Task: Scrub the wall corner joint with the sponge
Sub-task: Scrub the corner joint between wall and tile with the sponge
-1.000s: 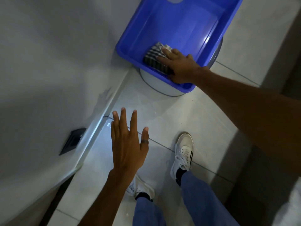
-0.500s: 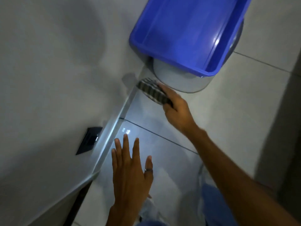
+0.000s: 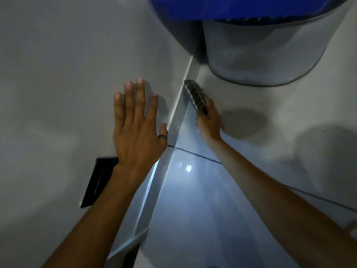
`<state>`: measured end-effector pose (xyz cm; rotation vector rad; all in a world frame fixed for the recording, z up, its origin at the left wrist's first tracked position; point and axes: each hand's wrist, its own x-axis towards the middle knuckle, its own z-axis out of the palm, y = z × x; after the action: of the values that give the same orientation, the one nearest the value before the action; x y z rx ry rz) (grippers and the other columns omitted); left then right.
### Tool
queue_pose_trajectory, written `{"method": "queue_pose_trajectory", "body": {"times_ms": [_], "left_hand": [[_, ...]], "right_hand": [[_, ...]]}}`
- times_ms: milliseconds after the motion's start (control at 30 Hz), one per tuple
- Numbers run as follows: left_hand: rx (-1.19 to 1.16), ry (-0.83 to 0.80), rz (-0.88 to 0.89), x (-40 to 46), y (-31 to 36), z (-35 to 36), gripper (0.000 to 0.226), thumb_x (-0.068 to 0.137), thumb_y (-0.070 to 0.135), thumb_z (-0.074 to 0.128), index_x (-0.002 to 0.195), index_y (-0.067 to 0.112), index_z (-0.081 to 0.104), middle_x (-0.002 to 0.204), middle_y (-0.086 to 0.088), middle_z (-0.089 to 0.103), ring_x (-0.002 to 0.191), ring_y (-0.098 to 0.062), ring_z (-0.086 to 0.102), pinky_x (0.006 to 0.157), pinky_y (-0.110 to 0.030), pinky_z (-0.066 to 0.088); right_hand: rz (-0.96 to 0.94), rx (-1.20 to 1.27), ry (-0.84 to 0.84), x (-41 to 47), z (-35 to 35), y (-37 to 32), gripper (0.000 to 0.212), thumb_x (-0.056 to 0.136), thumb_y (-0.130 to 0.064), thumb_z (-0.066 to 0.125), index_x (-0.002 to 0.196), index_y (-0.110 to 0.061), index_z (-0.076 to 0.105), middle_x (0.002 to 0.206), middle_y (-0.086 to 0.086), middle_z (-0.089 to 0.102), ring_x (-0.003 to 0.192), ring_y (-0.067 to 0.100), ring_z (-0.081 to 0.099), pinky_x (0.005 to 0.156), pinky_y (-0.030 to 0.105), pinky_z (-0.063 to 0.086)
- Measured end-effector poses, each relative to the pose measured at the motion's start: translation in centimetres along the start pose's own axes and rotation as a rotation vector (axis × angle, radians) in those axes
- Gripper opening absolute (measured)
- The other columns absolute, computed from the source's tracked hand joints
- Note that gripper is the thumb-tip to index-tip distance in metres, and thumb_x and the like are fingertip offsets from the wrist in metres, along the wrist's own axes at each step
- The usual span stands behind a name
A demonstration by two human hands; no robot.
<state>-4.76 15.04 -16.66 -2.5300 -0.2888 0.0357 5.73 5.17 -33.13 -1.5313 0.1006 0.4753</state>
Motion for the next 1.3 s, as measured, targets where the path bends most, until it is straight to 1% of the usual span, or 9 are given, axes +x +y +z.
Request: {"method": "queue_pose_trajectory", "body": {"times_ms": [100, 200, 300, 433, 567, 733, 833, 1133, 1300], "left_hand": [[0.075, 0.064, 0.011, 1.1, 0.2, 0.3, 0.078, 0.103, 0.052, 0.05, 0.169, 0.014, 0.034, 0.179, -0.023, 0.004, 0.165, -0.043, 0.001, 0.127, -0.05, -0.024], [0.09, 0.046, 0.026, 1.8, 0.2, 0.0, 0.077, 0.103, 0.052, 0.049, 0.169, 0.015, 0.035, 0.179, -0.02, 0.002, 0.165, -0.042, -0.002, 0.125, -0.048, -0.027], [0.085, 0.04, 0.011, 1.3, -0.2, -0.3, 0.077, 0.101, 0.05, 0.052, 0.167, 0.015, 0.038, 0.179, -0.019, 0.004, 0.165, -0.041, -0.002, 0.125, -0.046, -0.027], [0.122, 0.056, 0.021, 0.9, -0.8, -0.2, 0.074, 0.103, 0.051, 0.045, 0.168, 0.016, 0.038, 0.18, -0.016, 0.004, 0.166, -0.039, -0.004, 0.126, -0.046, -0.026], [0.181, 0.031, 0.042, 0.9, -0.6, -0.4, 0.074, 0.107, 0.054, 0.04, 0.171, 0.02, 0.029, 0.181, -0.013, -0.003, 0.165, -0.037, -0.009, 0.123, -0.047, -0.031], [0.182, 0.037, 0.003, 1.5, -0.2, 0.0, 0.076, 0.106, 0.055, 0.034, 0.173, 0.022, 0.022, 0.181, -0.011, -0.005, 0.165, -0.036, -0.008, 0.122, -0.048, -0.033], [0.173, 0.042, -0.01, 1.7, 0.0, 0.4, 0.073, 0.11, 0.053, 0.034, 0.174, 0.024, 0.016, 0.181, -0.009, -0.007, 0.165, -0.037, -0.008, 0.125, -0.056, -0.023], [0.131, 0.009, -0.002, 1.5, 0.0, 0.0, 0.071, 0.108, 0.055, 0.033, 0.172, 0.024, 0.028, 0.181, -0.009, 0.0, 0.166, -0.038, -0.006, 0.126, -0.058, -0.013], [0.118, 0.018, -0.024, 1.5, 0.3, 0.0, 0.071, 0.109, 0.055, 0.034, 0.172, 0.024, 0.025, 0.181, -0.009, 0.0, 0.166, -0.037, -0.005, 0.127, -0.06, -0.011]], "right_hand": [[-0.145, -0.061, -0.112, 1.2, 3.4, 1.1, 0.044, 0.106, -0.025, 0.043, 0.149, -0.017, 0.047, 0.17, 0.005, 0.025, 0.156, 0.022, 0.027, 0.123, 0.034, 0.03], [-0.219, -0.082, -0.105, 3.0, 5.2, 1.8, 0.063, 0.108, -0.042, 0.032, 0.163, -0.018, 0.014, 0.173, 0.003, 0.01, 0.16, 0.021, 0.012, 0.129, 0.044, 0.02], [-0.247, -0.145, -0.087, 5.3, 6.0, 2.0, 0.074, 0.104, -0.051, 0.028, 0.162, -0.015, 0.002, 0.174, 0.008, -0.002, 0.162, 0.025, -0.003, 0.131, 0.051, 0.008], [-0.232, -0.144, 0.002, 6.4, 7.2, 1.0, 0.075, 0.105, -0.05, 0.032, 0.162, -0.013, -0.001, 0.174, 0.008, -0.001, 0.161, 0.023, -0.004, 0.131, 0.042, -0.002], [-0.245, -0.142, -0.009, 0.5, 8.1, 3.9, 0.078, 0.104, -0.055, 0.029, 0.161, -0.018, -0.008, 0.174, 0.008, -0.004, 0.162, 0.024, -0.004, 0.131, 0.044, 0.003], [-0.249, -0.165, -0.306, -15.2, 9.6, 9.5, 0.094, 0.098, -0.062, 0.041, 0.157, -0.031, -0.023, 0.17, 0.001, -0.023, 0.16, 0.019, -0.015, 0.13, 0.053, 0.006], [-0.246, -0.174, -0.309, -13.4, 9.5, 9.6, 0.097, 0.096, -0.06, 0.044, 0.151, -0.039, -0.033, 0.168, -0.002, -0.027, 0.16, 0.021, -0.017, 0.13, 0.053, 0.003], [-0.131, -0.127, -0.106, 12.8, 4.7, -1.9, 0.079, 0.101, -0.051, 0.033, 0.162, -0.01, 0.004, 0.173, 0.016, -0.001, 0.161, 0.031, -0.001, 0.13, 0.05, 0.007], [-0.203, -0.095, -0.078, 7.6, 5.9, 0.1, 0.079, 0.103, -0.05, 0.035, 0.162, -0.014, -0.003, 0.173, 0.013, -0.005, 0.161, 0.028, -0.002, 0.131, 0.05, 0.005]]}}
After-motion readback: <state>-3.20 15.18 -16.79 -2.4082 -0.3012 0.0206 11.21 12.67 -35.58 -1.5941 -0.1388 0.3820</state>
